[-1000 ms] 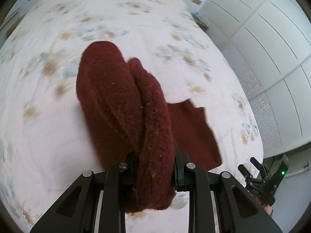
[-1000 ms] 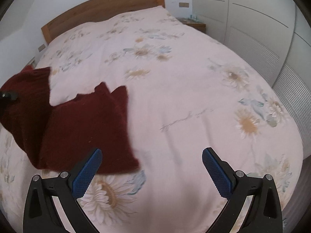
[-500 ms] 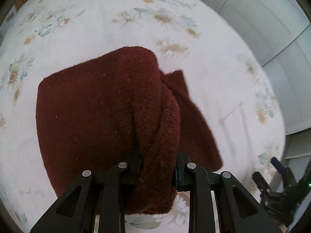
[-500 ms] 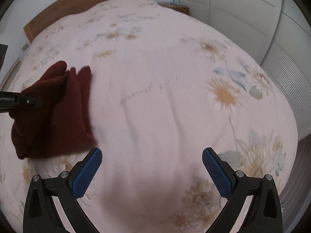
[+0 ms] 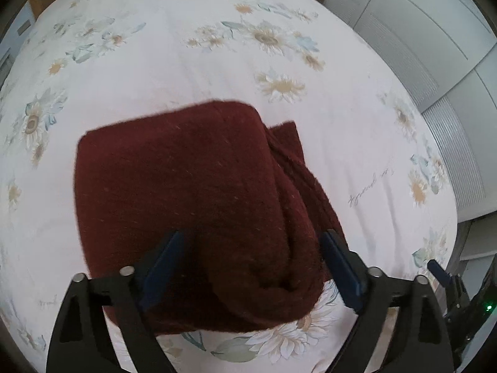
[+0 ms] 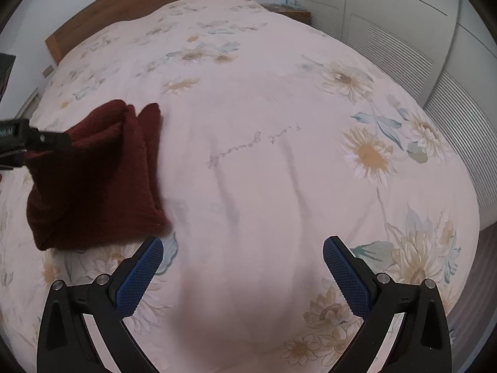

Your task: Fold small clothes

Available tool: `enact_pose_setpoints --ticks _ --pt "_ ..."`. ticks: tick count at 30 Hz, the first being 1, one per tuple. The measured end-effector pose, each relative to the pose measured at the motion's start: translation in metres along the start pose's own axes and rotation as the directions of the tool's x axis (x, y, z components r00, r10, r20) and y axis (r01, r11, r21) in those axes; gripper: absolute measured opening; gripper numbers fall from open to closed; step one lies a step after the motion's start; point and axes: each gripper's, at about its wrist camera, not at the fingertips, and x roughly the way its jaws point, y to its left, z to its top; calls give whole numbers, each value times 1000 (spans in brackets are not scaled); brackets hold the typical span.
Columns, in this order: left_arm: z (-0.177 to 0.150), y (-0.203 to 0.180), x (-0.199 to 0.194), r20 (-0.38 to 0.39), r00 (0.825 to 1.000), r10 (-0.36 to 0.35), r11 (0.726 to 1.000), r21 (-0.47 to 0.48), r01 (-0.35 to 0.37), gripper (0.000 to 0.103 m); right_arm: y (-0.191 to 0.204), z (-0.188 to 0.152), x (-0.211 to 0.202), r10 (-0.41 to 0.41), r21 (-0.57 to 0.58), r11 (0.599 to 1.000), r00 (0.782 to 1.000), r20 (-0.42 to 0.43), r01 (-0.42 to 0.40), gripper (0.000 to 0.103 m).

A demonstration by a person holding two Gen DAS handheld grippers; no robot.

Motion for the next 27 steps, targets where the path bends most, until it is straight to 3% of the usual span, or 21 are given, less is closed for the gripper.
enact_pose_setpoints --ticks 2,5,11,16,21,27 --pt "3 9 -12 15 1000 5 1000 -20 -5 91 7 4 -4 7 -15 1000 1000 5 -7 103" --pt "7 26 -32 52 999 -1 999 -48 3 102 21 12 -9 22 -50 999 1000 8 -22 103" --pt "-2 71 -63 102 993 62 993 -103 -52 102 65 43 -19 85 -127 988 996 -5 -85 103" --pt "-35 114 -72 98 990 103 986 -140 -88 102 108 83 -17 126 -158 979 991 -41 -131 102" --pt "-71 143 -82 107 988 112 981 -167 -93 102 157 118 0 179 -188 962 977 -118 -198 80" --pt "-96 165 -81 99 988 117 974 -206 -95 102 207 124 39 156 -245 943 950 -269 -224 72"
